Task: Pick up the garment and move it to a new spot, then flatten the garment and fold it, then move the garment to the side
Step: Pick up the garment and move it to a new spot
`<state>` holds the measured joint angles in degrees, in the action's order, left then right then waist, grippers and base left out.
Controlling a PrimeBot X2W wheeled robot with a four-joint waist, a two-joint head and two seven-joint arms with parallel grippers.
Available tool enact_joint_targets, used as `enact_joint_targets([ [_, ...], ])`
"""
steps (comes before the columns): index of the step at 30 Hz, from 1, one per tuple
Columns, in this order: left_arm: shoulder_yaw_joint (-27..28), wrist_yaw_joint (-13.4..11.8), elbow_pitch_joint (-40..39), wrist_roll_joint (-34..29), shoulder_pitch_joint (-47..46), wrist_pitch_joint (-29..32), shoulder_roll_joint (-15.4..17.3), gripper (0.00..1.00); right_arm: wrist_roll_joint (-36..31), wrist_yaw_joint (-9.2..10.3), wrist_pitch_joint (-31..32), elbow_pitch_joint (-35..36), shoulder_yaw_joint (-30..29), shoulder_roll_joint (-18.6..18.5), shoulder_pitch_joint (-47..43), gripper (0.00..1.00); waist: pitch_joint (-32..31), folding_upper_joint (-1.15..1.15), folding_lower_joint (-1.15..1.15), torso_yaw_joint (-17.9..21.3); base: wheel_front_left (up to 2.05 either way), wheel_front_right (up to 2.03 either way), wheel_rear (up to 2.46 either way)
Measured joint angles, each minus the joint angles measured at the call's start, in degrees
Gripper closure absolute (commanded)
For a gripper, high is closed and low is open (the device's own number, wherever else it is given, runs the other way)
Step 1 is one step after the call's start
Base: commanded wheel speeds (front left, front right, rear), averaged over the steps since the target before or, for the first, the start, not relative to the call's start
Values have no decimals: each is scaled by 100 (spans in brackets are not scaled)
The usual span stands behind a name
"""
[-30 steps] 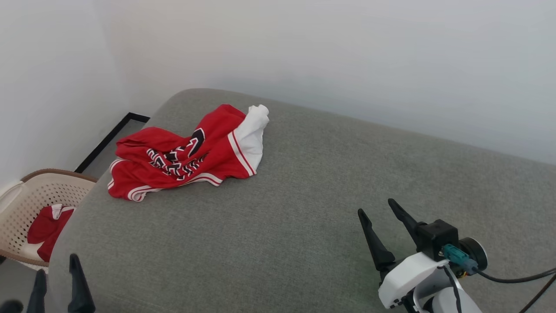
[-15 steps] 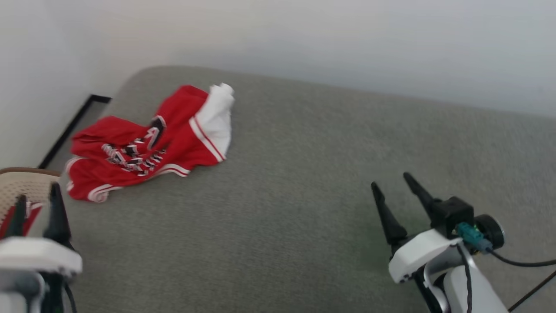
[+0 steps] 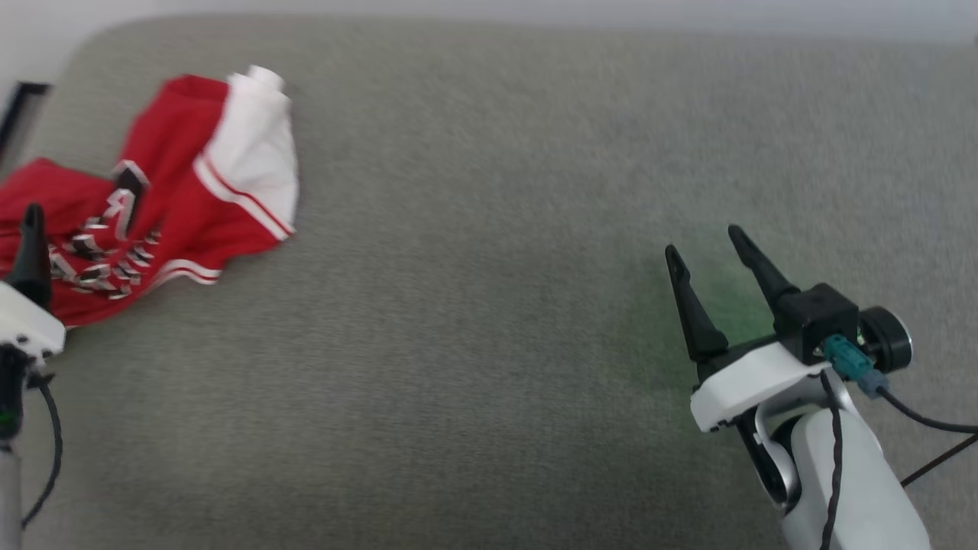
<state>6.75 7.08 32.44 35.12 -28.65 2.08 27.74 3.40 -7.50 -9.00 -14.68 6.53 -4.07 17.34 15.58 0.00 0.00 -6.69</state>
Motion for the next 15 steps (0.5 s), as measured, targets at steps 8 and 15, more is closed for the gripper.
enact_joint_targets([
  [8,-678,16,1004,642,-805,1230,366,0,-114,0,44,130,-67,45,119,0,662,0,0,311,0,0,0],
  [15,-1054,18,1851,1020,-1370,2069,539,0,-153,0,116,226,-18,64,202,0,979,0,0,449,0,0,0],
])
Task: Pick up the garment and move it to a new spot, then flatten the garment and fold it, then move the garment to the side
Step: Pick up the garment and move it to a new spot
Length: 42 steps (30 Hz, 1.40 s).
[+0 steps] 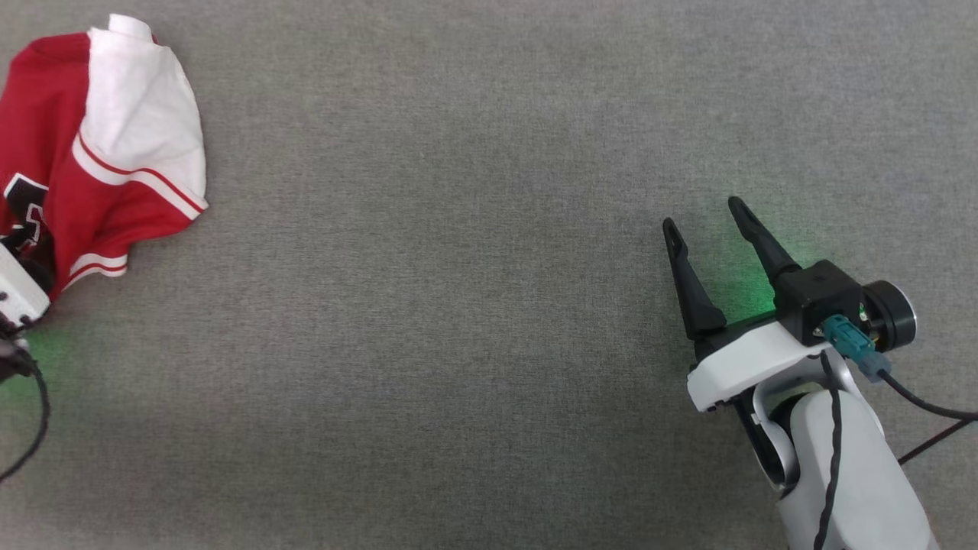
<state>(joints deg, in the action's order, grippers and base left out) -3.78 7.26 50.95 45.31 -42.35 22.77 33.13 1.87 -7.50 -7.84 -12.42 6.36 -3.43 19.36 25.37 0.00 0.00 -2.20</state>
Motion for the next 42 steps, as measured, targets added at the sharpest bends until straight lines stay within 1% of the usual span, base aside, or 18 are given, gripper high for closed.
enact_joint_targets([
  [4,-259,4,359,4,-285,300,54,0,-40,1,59,46,33,1,3,0,73,0,0,46,0,0,0],
  [7,-379,4,568,44,-410,379,32,0,-42,0,86,69,54,3,3,0,67,0,0,67,0,0,0],
  [13,-437,-2,860,243,-460,285,-15,0,-18,0,129,97,73,10,-1,0,8,0,0,107,0,0,0],
  [14,-474,-2,899,298,-474,286,-15,9,-15,0,134,98,70,10,-4,0,-4,0,0,101,0,0,0],
  [15,-534,-2,900,304,-479,283,-8,73,-15,0,148,101,63,11,-5,0,-16,0,0,95,0,0,0],
  [16,-549,-2,912,331,-482,255,-9,100,-16,0,154,108,51,12,-9,0,-30,0,0,87,0,0,0],
  [20,-751,4,915,378,-477,252,8,100,-26,0,153,110,-30,14,-80,0,-137,0,0,27,0,0,0],
  [24,-891,5,814,415,-437,80,115,100,-7,0,80,54,-82,16,-121,0,-331,0,0,-20,0,0,0],
  [30,-1128,5,425,403,-435,-286,431,100,104,0,-9,-99,-194,26,-250,0,-710,0,0,-127,0,0,0],
  [34,-1287,5,200,342,-455,-426,604,100,164,0,-77,-182,-263,30,-302,0,-975,0,0,-234,0,0,0],
  [38,-1392,5,3,277,-548,-475,734,100,208,0,-126,-267,-294,33,-388,0,-1172,0,0,-326,0,0,0],
  [42,-1470,5,-291,129,-673,-461,947,100,238,0,-178,-304,-315,34,-461,0,-1430,0,0,-449,0,0,0],
])
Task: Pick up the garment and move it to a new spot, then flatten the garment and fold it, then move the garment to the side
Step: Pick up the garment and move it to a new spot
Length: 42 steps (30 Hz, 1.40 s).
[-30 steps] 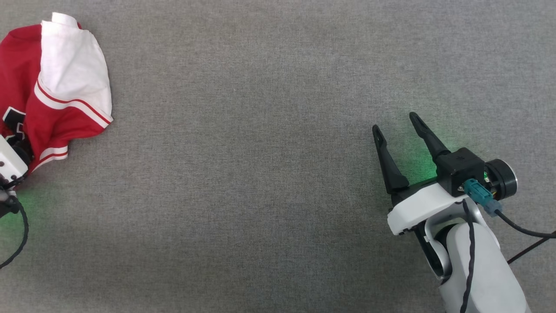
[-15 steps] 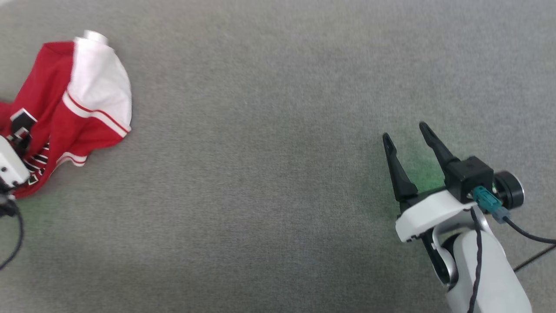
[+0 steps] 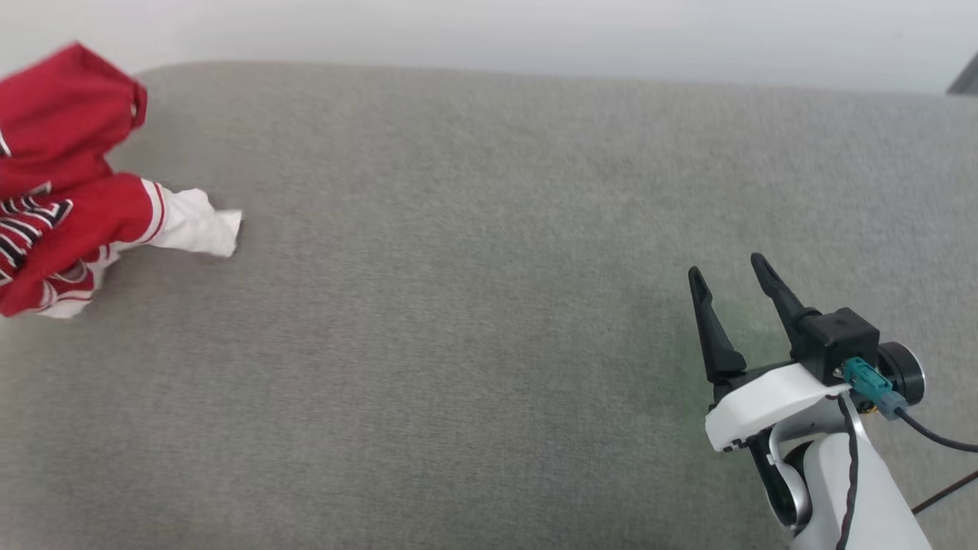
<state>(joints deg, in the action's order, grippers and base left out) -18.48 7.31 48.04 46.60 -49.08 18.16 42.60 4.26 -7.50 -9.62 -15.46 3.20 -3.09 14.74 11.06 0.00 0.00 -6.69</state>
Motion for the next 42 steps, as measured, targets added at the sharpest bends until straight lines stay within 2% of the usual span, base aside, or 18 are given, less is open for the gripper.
enact_joint_targets([
  [5,-62,-29,-553,-97,-31,126,226,100,57,0,-49,2,-47,13,-44,0,-281,0,0,-115,0,0,0],
  [11,-82,-223,-1634,-120,1,520,491,100,110,0,-102,68,-188,16,-142,0,-524,0,0,-135,0,0,0],
  [17,-89,-453,-2693,-67,226,896,661,100,110,0,-124,197,-470,19,-257,0,-586,0,0,61,0,0,0],
  [24,-107,-683,-3843,43,480,1302,817,100,80,1,-145,380,-836,19,-338,0,-574,0,0,498,0,0,0],
  [30,-296,-892,-4651,88,597,1660,755,100,96,1,-151,458,-979,19,-385,0,-536,0,0,1020,0,0,0],
  [37,-668,-1044,-5487,93,717,2120,535,100,191,1,-200,565,-1163,16,-543,0,-453,0,0,1640,0,0,0],
  [42,-1107,-1161,-5681,133,998,2332,218,100,347,1,-259,504,-1053,15,-593,0,-337,0,0,1983,0,0,0],
])
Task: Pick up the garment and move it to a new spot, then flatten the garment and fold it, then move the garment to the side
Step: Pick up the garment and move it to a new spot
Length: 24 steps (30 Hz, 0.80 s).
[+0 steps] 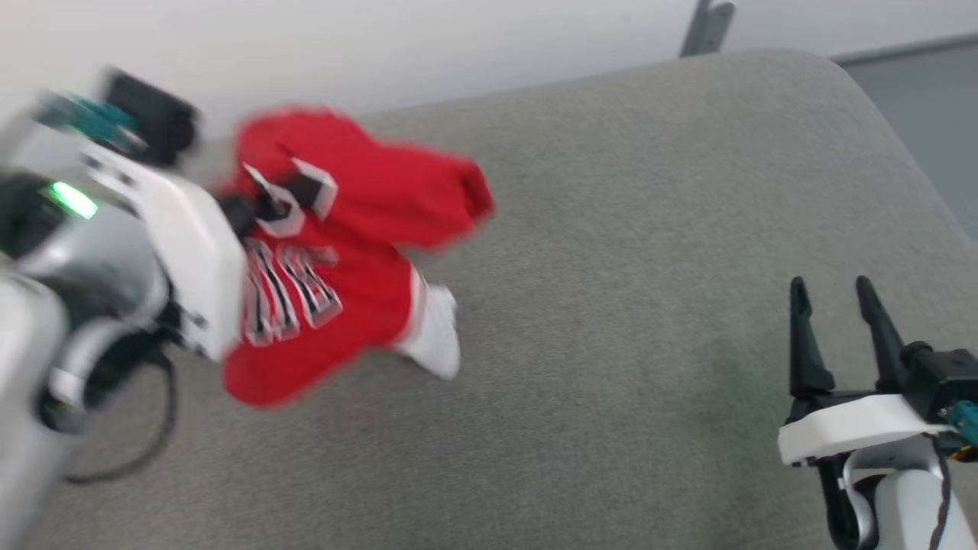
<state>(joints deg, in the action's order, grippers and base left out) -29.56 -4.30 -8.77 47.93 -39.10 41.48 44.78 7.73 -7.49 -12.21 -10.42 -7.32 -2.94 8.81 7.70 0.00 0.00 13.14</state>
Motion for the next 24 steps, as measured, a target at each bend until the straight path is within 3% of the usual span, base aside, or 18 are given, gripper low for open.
enact_joint_targets([
  [6,-510,-41,463,-7,458,64,-389,100,172,0,-94,-208,277,1,12,0,159,0,0,231,0,0,0],
  [19,-1062,363,2602,-12,701,-171,-1042,98,326,0,-219,-566,656,3,216,0,323,0,0,392,0,0,0],
  [20,-1082,403,2748,-15,680,-215,-1084,88,333,0,-220,-586,683,2,228,0,329,0,0,391,0,0,0],
  [22,-1105,509,2992,-48,608,-302,-1184,51,333,0,-227,-627,717,2,240,0,337,0,0,387,0,0,0],
  [24,-1149,605,3175,-62,524,-350,-1263,0,332,0,-238,-650,731,3,259,0,336,0,0,362,0,0,0],
])
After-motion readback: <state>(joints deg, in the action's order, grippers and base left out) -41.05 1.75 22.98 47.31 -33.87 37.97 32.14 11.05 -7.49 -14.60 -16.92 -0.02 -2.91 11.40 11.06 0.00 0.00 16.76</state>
